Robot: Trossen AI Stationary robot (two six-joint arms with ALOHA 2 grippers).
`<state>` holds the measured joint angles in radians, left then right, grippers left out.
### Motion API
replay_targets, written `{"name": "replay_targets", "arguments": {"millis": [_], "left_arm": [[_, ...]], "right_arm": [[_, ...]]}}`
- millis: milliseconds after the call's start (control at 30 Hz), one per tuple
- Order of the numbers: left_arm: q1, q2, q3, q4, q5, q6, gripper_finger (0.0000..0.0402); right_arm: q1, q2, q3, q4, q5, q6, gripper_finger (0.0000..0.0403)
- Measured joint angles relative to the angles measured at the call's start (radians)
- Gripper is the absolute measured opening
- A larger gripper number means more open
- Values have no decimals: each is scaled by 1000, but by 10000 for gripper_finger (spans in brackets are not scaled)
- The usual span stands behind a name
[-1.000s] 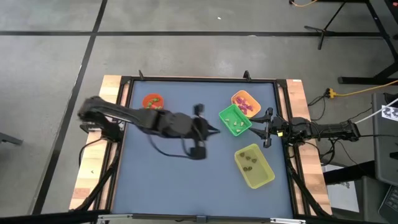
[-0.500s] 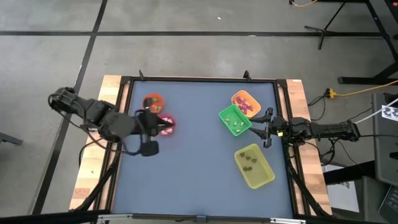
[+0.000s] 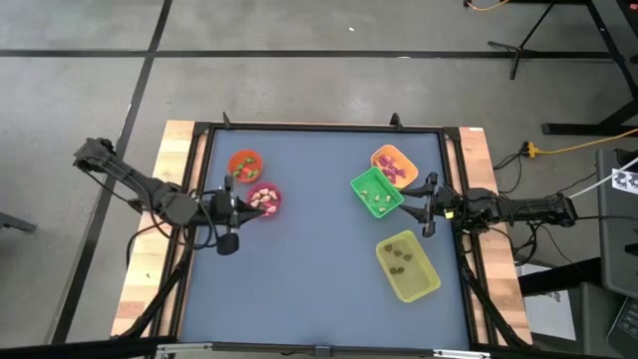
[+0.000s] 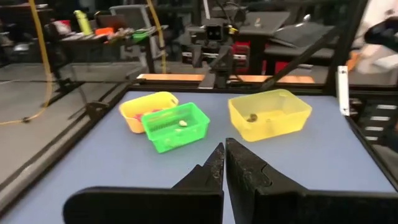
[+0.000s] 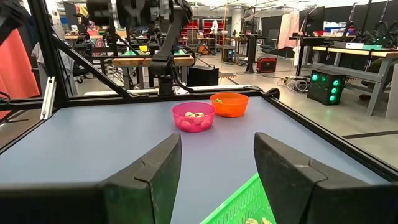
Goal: Sort Halloween decoration
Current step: Return to Home Position
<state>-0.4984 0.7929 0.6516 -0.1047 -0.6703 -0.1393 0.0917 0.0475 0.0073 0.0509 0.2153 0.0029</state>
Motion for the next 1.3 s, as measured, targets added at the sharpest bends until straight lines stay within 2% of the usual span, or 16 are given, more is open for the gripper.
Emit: {"name": "replay_targets", "arguments": {"millis": [267, 400, 600, 700, 900, 1300], "left_arm": [[0, -175, -352, 335, 87, 19, 0], [0, -261, -484, 420, 86, 23, 0], [11, -381, -643, 605, 88, 151, 0], [50, -425, -644, 579, 103, 215, 0], [193, -474, -644, 569, 255, 327, 0], [549, -492, -644, 406, 517, 227, 0]], "right_arm": [[0, 0, 0, 0, 0, 0, 199], [0, 0, 0, 0, 0, 0, 199], [0, 0, 0, 0, 0, -7, 199], [0, 1, 0, 0, 4, -7, 199], [0, 1, 0, 0, 10, -8, 199], [0, 1, 0, 0, 10, -8, 199]]}}
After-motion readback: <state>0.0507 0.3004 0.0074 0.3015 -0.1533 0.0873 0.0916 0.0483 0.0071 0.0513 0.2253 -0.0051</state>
